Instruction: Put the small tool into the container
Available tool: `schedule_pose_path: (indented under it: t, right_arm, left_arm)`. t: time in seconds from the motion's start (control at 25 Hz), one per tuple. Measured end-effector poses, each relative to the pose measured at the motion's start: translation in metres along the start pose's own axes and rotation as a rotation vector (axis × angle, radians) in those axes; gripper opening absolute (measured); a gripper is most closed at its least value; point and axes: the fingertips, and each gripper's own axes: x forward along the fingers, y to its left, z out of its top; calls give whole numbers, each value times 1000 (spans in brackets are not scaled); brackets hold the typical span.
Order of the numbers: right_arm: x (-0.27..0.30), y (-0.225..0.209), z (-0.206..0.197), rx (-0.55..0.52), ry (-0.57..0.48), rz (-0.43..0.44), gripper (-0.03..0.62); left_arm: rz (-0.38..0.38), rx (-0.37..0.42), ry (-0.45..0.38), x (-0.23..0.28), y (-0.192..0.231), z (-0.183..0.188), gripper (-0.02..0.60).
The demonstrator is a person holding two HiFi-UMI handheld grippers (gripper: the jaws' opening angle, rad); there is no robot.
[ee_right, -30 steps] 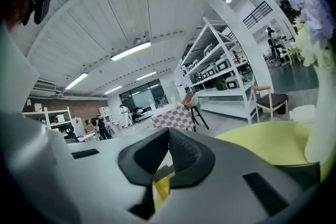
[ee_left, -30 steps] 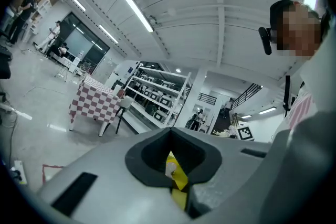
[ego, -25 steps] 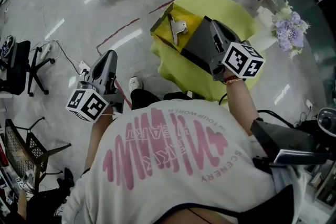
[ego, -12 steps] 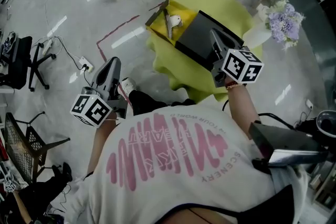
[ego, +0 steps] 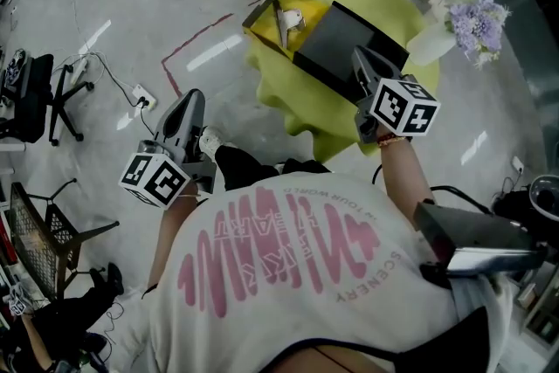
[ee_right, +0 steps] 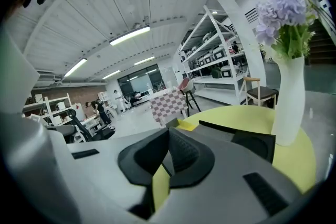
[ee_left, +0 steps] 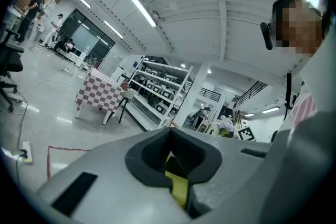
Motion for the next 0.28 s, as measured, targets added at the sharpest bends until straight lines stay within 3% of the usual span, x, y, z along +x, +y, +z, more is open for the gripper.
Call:
schedule_pose_path:
  t: [0.28]
  right_arm:
    - [0,-4,-10,14,14,-25,5]
  left_arm:
    - [18,-12,10,-7,8,-12,6]
